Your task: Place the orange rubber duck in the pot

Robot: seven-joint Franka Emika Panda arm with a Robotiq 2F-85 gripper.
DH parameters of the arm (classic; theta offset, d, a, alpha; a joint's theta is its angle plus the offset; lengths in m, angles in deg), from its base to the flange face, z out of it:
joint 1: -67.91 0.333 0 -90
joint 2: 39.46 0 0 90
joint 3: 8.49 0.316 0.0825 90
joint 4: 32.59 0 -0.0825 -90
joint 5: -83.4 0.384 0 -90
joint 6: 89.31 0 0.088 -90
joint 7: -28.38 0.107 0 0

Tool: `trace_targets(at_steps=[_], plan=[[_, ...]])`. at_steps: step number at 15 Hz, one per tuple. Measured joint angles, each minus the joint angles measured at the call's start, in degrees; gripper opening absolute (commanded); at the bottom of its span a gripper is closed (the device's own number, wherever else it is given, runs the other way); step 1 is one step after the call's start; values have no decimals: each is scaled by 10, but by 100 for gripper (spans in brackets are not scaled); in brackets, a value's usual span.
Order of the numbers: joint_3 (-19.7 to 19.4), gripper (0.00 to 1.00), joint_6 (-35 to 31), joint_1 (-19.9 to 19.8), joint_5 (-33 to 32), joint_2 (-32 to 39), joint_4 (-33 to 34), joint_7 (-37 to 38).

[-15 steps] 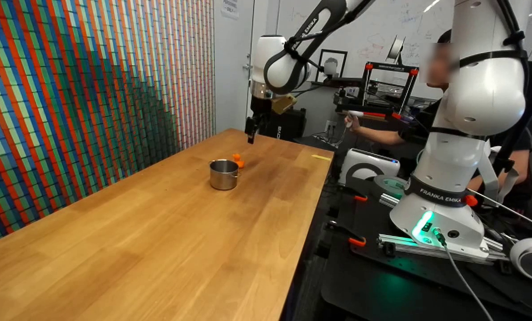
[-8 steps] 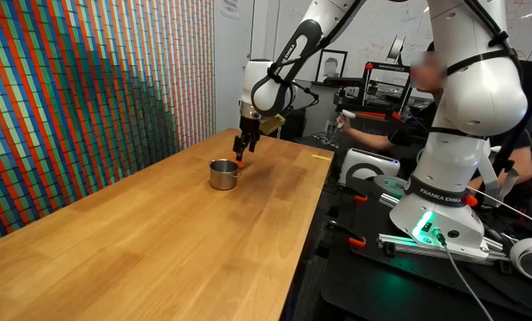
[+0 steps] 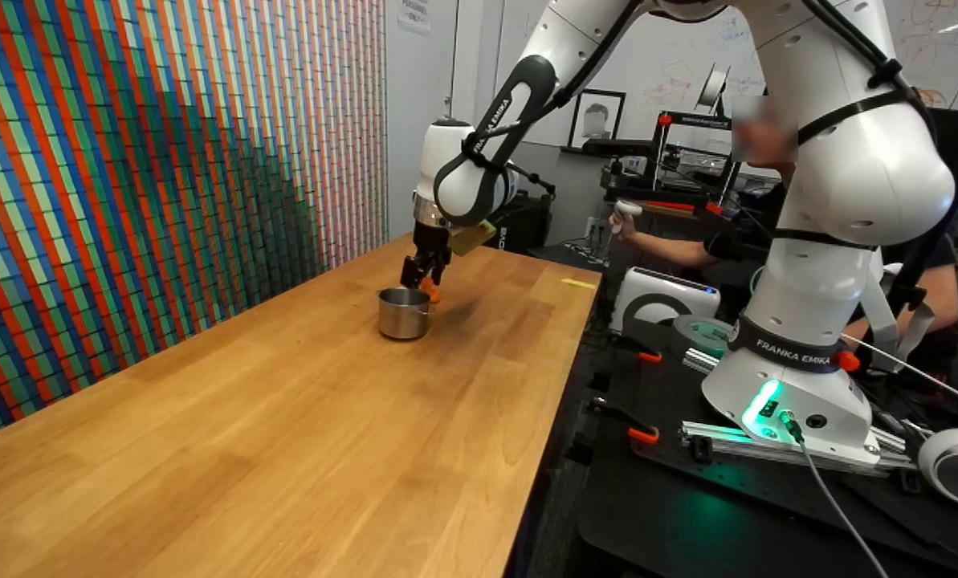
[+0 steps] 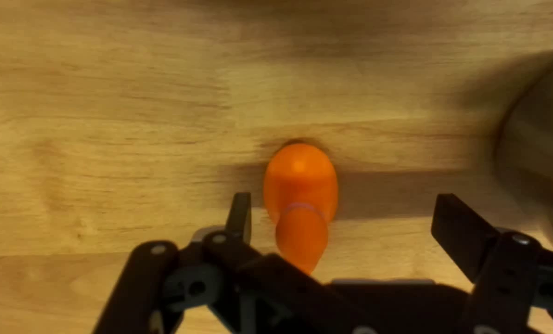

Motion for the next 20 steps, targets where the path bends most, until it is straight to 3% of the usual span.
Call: trace_targets(at_steps=[1, 3, 8, 10, 15, 20], plan=[[-3, 75, 0, 0, 0, 3, 3, 0], [-10, 67, 0, 0, 0, 8, 8, 0], [-15, 28, 4, -10, 1, 16, 16, 0], [-15, 33, 12, -16, 8, 16, 23, 0], [-9, 24, 40, -37, 37, 16, 39, -1], [30, 20, 100, -55, 87, -2, 63, -12]])
